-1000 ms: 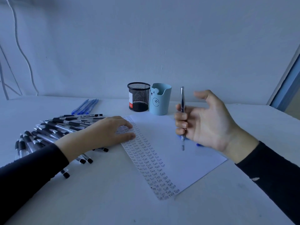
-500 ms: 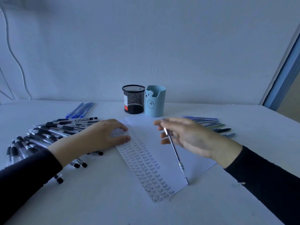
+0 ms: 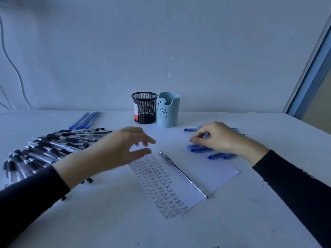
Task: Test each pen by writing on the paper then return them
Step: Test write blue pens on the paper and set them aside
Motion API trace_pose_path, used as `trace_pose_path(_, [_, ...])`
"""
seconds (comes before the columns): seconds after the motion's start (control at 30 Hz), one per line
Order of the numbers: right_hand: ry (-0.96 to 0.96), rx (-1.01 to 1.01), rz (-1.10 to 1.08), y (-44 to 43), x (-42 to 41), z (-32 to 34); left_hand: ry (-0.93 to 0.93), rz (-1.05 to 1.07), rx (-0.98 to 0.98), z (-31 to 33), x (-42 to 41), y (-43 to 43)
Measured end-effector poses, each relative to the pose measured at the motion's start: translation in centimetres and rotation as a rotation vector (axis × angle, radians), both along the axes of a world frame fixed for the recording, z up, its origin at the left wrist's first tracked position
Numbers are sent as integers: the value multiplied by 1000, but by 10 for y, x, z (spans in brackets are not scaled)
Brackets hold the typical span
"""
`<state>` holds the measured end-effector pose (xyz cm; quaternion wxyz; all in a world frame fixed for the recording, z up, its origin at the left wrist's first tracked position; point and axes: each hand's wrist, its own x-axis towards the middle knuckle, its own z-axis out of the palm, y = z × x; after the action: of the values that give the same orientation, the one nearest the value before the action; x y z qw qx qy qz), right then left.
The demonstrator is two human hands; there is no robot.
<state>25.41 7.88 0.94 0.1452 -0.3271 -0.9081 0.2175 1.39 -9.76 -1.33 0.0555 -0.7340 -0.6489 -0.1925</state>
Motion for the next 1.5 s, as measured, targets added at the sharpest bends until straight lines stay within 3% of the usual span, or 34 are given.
trace_pose_path(0.07, [-80, 20, 35, 4, 8, 4, -83, -131, -47, 0, 28, 2])
trace_pose_path(0.23, [-126, 34, 116, 3, 14, 13, -72, -294, -146, -8, 58, 9])
trace_pose_path(0.4, [-197, 61, 98, 5, 12, 9, -38, -289, -97, -6, 54, 15])
trace_pose_path(0.53, [-208, 64, 90, 6, 12, 6, -37, -282, 57, 2, 23, 23])
trace_pose_path(0.67, [-226, 141, 127, 4, 9, 3, 55, -49, 170, 20, -61, 32])
trace_pose_path(0.77, [-107, 163, 181, -5, 2, -2, 106, 152, 150, 28, -118, 34])
trace_pose_path(1.0, [3, 182, 358, -34, -15, -17, 307, 509, -217, 20, -173, 46])
trace_pose_path(1.07, [8, 184, 371, -37, -15, -18, 245, 526, -262, 15, -168, 48])
trace_pose_path(1.27, [40, 172, 380, -34, -16, -19, -67, 651, -47, 13, -162, 49])
trace_pose_path(1.5, [-8, 222, 424, -32, -19, -27, -178, 745, -201, 12, -150, 55])
